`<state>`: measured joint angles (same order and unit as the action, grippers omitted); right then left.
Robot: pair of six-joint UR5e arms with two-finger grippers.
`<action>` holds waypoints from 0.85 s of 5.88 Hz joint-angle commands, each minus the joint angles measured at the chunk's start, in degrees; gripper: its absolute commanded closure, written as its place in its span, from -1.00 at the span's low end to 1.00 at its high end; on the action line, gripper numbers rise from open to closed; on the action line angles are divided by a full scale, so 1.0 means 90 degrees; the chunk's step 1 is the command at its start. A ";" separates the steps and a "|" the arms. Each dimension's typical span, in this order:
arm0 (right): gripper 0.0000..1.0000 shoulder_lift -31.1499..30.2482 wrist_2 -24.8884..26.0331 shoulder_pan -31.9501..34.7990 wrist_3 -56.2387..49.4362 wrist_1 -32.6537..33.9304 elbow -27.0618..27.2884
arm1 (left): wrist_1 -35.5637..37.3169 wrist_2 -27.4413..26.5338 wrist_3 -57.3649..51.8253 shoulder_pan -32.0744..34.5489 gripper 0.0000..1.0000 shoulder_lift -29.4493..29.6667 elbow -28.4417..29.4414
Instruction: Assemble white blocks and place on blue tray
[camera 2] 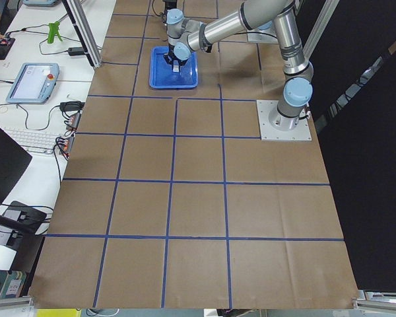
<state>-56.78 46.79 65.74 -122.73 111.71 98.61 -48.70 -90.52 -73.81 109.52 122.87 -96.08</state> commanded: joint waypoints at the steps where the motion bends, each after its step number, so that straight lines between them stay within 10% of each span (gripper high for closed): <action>1: 0.35 -0.0630 0.0026 0.0068 0.0219 -0.0156 -0.0098 | 0.0196 -0.0020 -0.0012 0.0008 -0.98 0.0175 -0.0037; 5: 0.34 -0.1706 0.0046 0.0389 -0.0005 -0.0841 0.0759 | -0.1669 -0.0050 0.0017 -0.0496 -0.98 -0.1321 0.0197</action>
<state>-70.24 47.29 67.99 -121.99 104.11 103.04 -56.20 -91.02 -73.86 107.38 116.46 -94.66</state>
